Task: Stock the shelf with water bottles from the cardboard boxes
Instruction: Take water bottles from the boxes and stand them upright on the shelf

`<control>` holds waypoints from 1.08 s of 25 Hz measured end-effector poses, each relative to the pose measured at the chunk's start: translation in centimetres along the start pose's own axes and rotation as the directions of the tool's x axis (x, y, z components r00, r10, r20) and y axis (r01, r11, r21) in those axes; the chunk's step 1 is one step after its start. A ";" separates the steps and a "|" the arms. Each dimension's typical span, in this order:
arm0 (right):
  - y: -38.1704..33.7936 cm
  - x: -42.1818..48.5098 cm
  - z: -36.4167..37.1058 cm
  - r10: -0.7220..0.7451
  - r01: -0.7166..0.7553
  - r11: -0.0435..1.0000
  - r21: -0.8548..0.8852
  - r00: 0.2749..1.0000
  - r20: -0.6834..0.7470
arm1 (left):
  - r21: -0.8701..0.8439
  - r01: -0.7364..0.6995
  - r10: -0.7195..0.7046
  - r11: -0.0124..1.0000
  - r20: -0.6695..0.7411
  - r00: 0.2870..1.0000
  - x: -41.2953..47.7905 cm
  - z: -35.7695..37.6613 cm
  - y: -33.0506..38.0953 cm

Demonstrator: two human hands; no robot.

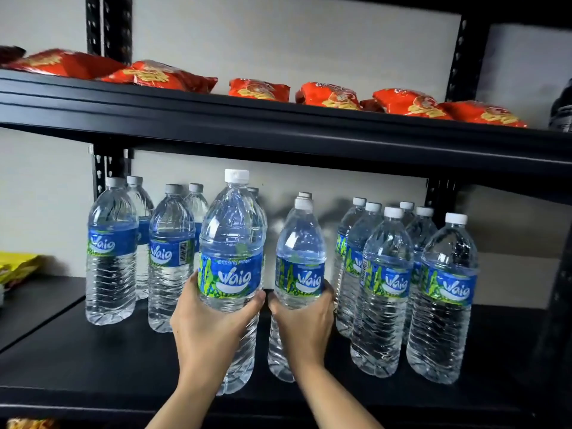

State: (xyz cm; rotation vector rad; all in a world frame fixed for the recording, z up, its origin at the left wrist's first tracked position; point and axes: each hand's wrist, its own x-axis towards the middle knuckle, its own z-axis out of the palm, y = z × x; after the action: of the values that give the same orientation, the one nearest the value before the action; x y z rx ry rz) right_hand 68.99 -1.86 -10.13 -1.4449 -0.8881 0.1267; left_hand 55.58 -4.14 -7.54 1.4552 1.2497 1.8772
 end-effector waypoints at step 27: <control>3.5 -0.7 0.1 -0.056 0.054 0.998 0.015 0.991 0.125 | -0.031 0.029 -0.029 0.999 0.011 1.000 0.1 1.1 -0.2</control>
State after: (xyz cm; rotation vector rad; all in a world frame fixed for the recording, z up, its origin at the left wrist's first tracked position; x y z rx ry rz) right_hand 69.93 -1.51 -13.56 -1.4119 -1.0272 0.1827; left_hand 56.51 -3.60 -7.65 1.4215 1.2254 1.8598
